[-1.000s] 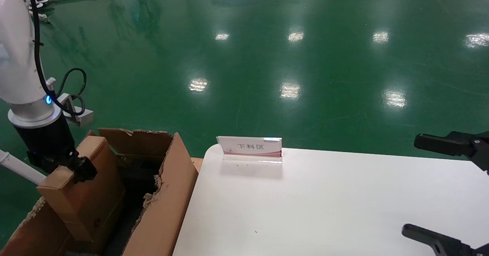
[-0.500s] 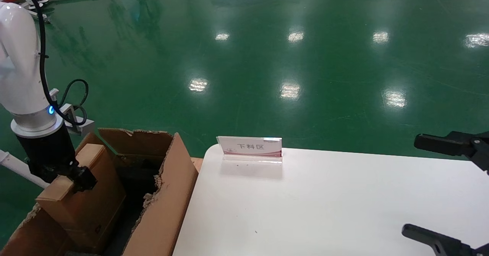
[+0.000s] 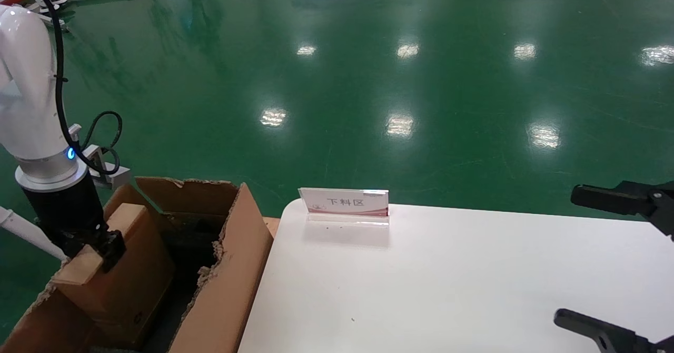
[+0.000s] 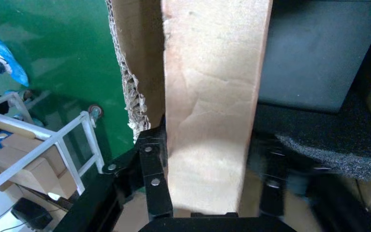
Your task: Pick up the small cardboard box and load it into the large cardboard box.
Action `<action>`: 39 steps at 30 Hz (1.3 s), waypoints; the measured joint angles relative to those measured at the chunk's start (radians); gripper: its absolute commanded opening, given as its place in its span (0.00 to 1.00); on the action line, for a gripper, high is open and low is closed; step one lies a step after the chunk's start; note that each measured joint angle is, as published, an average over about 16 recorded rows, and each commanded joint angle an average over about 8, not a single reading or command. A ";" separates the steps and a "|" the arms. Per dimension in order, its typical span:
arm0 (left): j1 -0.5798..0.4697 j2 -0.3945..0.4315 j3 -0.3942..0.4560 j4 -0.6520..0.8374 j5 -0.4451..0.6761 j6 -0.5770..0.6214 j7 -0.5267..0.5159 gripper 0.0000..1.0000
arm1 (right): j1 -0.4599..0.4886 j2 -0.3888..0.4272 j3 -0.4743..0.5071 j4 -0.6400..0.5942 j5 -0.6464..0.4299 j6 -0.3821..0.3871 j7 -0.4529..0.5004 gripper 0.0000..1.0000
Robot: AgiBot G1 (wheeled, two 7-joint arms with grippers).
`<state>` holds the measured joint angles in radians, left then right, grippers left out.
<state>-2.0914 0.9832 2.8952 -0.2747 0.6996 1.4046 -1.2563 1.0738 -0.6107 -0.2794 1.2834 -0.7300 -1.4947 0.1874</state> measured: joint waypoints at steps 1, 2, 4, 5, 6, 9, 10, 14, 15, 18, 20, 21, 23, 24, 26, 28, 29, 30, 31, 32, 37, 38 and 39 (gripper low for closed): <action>0.000 0.000 0.000 0.000 0.000 0.000 0.000 1.00 | 0.000 0.000 0.000 0.000 0.000 0.000 0.000 1.00; 0.000 0.000 0.000 0.000 0.000 0.000 0.000 1.00 | 0.000 0.000 0.000 0.000 0.000 0.000 0.000 1.00; 0.000 0.000 0.000 0.000 0.000 0.000 0.000 1.00 | 0.000 0.000 0.000 0.000 0.000 0.000 0.000 1.00; 0.000 0.000 0.000 0.000 0.000 0.000 0.000 1.00 | 0.000 0.000 0.000 0.000 0.000 0.000 0.000 1.00; -0.001 0.000 0.000 0.000 0.000 0.000 0.000 1.00 | 0.000 0.000 0.000 0.000 0.000 0.000 0.000 1.00; -0.003 0.002 -0.001 -0.001 0.000 0.000 0.003 1.00 | 0.000 0.000 0.000 0.000 0.000 0.000 0.000 1.00; -0.004 0.003 -0.002 -0.002 0.000 0.001 0.005 1.00 | 0.000 0.000 0.000 0.000 0.000 0.000 0.000 1.00; -0.019 0.011 -0.007 -0.008 -0.001 0.002 0.025 1.00 | 0.000 0.000 0.000 0.000 0.000 0.000 0.000 1.00; -0.025 0.014 -0.009 -0.011 -0.002 0.004 0.033 1.00 | 0.000 0.000 0.000 0.000 0.000 0.000 0.000 1.00; -0.048 0.022 -0.017 -0.022 -0.005 0.009 0.069 1.00 | 0.000 0.000 0.000 0.000 0.000 0.000 0.000 1.00; -0.070 0.027 -0.025 -0.033 -0.009 0.016 0.101 1.00 | 0.000 0.000 0.000 0.000 0.000 0.000 0.000 1.00; -0.082 0.029 -0.030 -0.040 -0.012 0.020 0.120 1.00 | 0.000 0.000 0.000 0.000 0.000 0.000 0.000 1.00; -0.110 0.031 -0.040 -0.055 -0.019 0.030 0.163 1.00 | 0.000 0.000 0.000 0.000 0.000 0.000 0.000 1.00; -0.125 0.032 -0.046 -0.063 -0.023 0.036 0.186 1.00 | 0.000 0.000 0.000 0.000 0.000 0.000 0.000 1.00; -0.158 0.029 -0.059 -0.082 -0.032 0.049 0.236 1.00 | 0.000 0.000 0.000 0.000 0.000 0.000 0.000 1.00; -0.193 0.022 -0.073 -0.103 -0.044 0.063 0.289 1.00 | 0.000 0.000 0.000 0.000 0.000 0.000 0.000 1.00; -0.212 0.016 -0.080 -0.115 -0.051 0.072 0.319 1.00 | 0.000 0.000 0.000 0.000 0.000 0.000 0.000 1.00; -0.231 0.009 -0.088 -0.128 -0.059 0.080 0.349 1.00 | 0.000 0.000 0.000 0.000 0.000 0.000 0.000 1.00; -0.251 0.000 -0.096 -0.142 -0.068 0.088 0.379 1.00 | 0.000 0.000 0.000 0.000 0.000 0.000 0.000 1.00; -0.270 -0.010 -0.105 -0.156 -0.077 0.097 0.409 1.00 | 0.000 0.000 0.000 0.000 0.000 0.000 0.000 1.00; -0.367 -0.086 -0.152 -0.236 -0.131 0.132 0.571 1.00 | 0.000 0.000 0.000 0.000 0.000 0.000 0.000 1.00; -0.385 -0.105 -0.163 -0.253 -0.143 0.138 0.604 1.00 | 0.000 0.000 0.000 0.000 0.000 0.000 0.000 1.00; -0.403 -0.126 -0.173 -0.270 -0.156 0.142 0.638 1.00 | 0.000 0.000 0.000 0.000 0.000 0.000 0.000 1.00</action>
<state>-2.4939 0.8576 2.7222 -0.5450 0.5441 1.5467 -0.6187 1.0737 -0.6107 -0.2794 1.2833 -0.7300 -1.4946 0.1874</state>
